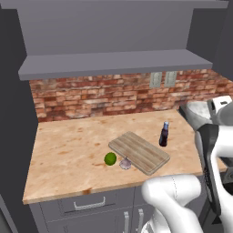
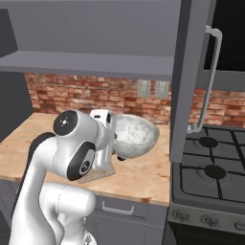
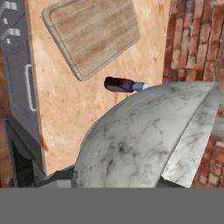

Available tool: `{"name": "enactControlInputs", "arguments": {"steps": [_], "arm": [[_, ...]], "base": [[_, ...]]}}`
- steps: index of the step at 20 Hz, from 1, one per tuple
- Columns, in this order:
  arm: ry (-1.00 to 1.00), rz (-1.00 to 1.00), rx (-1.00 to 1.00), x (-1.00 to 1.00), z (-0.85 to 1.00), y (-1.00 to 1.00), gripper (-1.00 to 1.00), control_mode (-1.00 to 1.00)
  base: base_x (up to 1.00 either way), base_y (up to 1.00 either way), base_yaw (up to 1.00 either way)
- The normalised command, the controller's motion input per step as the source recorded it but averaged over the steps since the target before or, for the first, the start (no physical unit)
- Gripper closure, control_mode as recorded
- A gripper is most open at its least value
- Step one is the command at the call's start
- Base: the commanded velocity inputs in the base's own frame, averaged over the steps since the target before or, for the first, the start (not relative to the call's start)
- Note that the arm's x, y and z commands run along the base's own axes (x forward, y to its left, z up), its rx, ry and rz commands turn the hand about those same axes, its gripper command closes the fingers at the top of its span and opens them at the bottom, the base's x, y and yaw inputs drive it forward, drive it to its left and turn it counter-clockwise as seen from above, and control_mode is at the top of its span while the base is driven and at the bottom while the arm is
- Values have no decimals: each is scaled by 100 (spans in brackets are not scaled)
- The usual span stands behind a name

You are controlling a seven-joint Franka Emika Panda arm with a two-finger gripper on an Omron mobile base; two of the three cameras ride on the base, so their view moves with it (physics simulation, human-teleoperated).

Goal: Open the cabinet. Place the bowl and condiment on the counter. Then place the lime and garlic on the cutting board.

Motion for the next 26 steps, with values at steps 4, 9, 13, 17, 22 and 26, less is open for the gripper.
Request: {"name": "enactControlInputs", "arguments": {"steps": [4,9,13,17,22,26], "arm": [[0,0,0,0,-34,-13,100,-100],[-1,0,0,0,-43,-4,100,-100],[-2,0,0,0,-44,0,100,-100],[-3,0,0,0,-42,0,100,-100],[-5,0,0,0,-42,0,100,-100],[-9,0,0,0,-43,0,100,-100]], "base": [[0,0,0],[0,0,0],[0,0,0],[0,0,0],[0,0,0],[0,0,0]]}}
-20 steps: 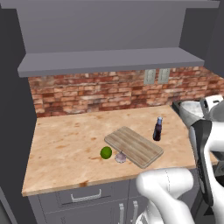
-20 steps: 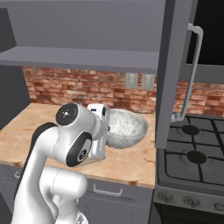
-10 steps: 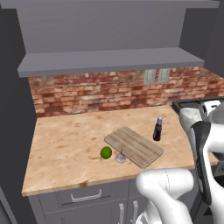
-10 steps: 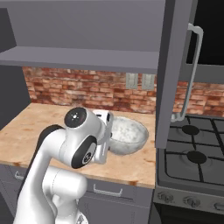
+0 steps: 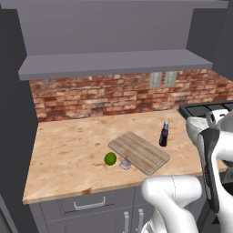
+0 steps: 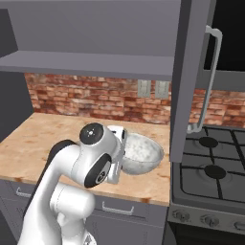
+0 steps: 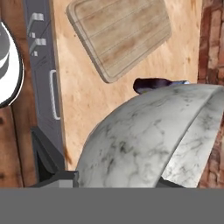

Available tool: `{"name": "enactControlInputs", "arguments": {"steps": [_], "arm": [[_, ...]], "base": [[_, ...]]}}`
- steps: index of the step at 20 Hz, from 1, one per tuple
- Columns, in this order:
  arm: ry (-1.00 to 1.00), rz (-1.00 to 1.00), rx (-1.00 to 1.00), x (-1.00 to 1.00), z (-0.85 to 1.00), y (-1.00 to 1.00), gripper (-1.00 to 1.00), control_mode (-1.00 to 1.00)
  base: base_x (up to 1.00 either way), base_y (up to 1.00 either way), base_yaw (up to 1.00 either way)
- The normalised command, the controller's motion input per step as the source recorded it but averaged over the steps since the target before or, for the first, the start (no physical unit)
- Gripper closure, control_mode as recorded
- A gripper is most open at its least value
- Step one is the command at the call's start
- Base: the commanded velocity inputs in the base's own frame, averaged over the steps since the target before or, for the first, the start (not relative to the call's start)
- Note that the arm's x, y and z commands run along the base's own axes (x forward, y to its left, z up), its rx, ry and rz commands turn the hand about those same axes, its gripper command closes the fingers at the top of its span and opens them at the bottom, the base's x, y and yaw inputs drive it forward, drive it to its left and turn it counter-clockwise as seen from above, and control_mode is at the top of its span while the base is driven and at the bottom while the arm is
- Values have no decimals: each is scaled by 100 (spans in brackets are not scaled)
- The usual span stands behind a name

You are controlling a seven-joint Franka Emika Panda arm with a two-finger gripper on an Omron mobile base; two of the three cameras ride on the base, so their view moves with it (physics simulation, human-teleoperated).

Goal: Open the cabinet. Place the bowl and condiment on the counter. Then place the lime and garlic on the cutting board.

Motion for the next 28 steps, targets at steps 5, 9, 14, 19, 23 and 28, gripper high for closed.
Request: {"name": "enactControlInputs", "arguments": {"steps": [5,9,14,19,23,28], "arm": [[-12,0,0,0,-44,0,100,-100],[-11,0,-1,0,-41,0,100,-100],[-9,0,-4,0,-39,0,100,-100],[0,-2,-10,5,-30,7,100,-100],[-1,0,-10,9,-31,10,100,-100],[-3,0,-7,13,-30,3,100,-100]], "base": [[0,0,0],[0,0,0],[0,0,0],[0,0,0],[0,0,0],[0,0,0]]}}
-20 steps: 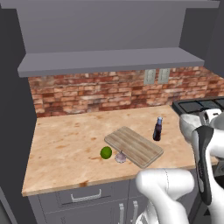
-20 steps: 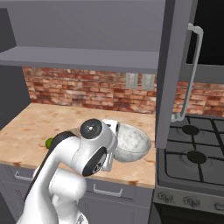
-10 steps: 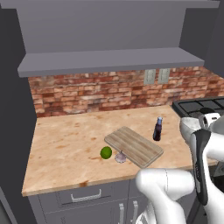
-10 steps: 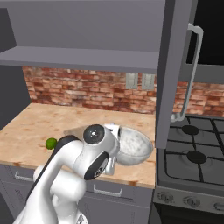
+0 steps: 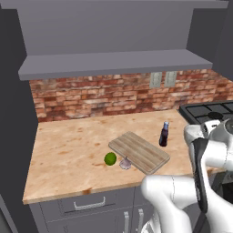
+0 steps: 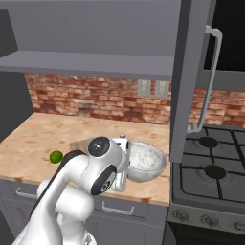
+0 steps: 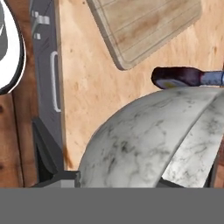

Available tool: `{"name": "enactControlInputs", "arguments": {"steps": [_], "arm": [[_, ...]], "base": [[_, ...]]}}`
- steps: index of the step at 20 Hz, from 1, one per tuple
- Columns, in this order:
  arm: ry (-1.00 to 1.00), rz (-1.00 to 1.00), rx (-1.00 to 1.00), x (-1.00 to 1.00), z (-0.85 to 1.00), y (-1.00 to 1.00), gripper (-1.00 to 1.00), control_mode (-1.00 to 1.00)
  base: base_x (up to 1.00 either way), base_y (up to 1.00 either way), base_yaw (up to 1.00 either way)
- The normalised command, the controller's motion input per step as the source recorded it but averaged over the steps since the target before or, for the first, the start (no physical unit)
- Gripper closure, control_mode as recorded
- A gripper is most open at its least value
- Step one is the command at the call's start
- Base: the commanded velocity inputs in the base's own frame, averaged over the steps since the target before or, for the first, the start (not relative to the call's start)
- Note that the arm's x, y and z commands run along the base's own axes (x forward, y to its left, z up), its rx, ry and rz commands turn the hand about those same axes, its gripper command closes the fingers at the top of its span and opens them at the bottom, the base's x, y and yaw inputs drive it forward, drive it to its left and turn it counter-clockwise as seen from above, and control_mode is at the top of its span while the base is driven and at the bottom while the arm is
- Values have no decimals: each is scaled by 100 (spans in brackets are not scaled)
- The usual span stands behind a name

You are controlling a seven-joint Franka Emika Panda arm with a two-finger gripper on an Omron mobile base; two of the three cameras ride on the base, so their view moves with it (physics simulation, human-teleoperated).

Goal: Open the cabinet. Place the bowl and condiment on the counter. Then place the lime and garlic on the cutting board.

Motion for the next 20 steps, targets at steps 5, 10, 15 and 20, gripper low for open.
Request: {"name": "enactControlInputs", "arguments": {"steps": [5,10,15,20], "arm": [[-5,0,-2,13,-34,0,100,-100],[-10,4,0,12,-39,-1,100,-100],[-10,5,0,11,-34,0,100,-100],[-7,3,-2,9,-25,0,100,-100]], "base": [[0,0,0],[0,0,0],[0,0,0],[0,0,0]]}}
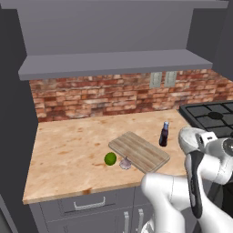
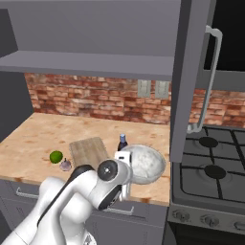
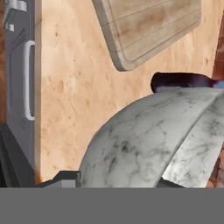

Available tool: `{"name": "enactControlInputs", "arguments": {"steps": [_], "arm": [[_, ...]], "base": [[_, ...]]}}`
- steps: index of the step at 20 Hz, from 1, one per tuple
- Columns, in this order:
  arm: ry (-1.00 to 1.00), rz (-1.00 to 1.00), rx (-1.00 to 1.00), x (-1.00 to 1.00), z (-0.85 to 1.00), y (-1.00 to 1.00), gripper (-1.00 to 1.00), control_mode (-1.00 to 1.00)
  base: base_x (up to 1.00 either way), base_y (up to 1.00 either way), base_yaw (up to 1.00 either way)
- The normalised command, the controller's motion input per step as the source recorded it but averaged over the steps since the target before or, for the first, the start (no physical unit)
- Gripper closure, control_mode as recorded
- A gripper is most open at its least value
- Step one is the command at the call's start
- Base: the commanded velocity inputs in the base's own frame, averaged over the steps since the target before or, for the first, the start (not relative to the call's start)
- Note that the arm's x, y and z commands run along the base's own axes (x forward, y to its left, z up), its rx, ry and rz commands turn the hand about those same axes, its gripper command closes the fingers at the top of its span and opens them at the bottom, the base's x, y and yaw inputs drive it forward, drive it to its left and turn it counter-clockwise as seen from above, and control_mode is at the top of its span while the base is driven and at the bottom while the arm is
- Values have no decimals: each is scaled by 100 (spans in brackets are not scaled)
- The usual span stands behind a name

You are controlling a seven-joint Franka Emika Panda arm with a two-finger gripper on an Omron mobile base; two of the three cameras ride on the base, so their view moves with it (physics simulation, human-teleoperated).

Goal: Open the cabinet. Place the bowl and condiment on the counter. Then place the lime and garlic on the cutting board.

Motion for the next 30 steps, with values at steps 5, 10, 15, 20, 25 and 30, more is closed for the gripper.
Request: {"name": "enactControlInputs", "arguments": {"steps": [5,10,15,20,25,30], "arm": [[-3,0,-6,6,-17,0,100,-100],[0,0,-10,6,-3,0,100,-100],[0,0,-10,15,-5,0,100,-100],[0,1,-9,21,-14,10,100,-100],[0,5,0,8,-14,16,100,-100],[1,7,0,5,-20,23,-100,-100]], "base": [[0,0,0],[0,0,0],[0,0,0],[0,0,0],[0,0,0],[0,0,0]]}}
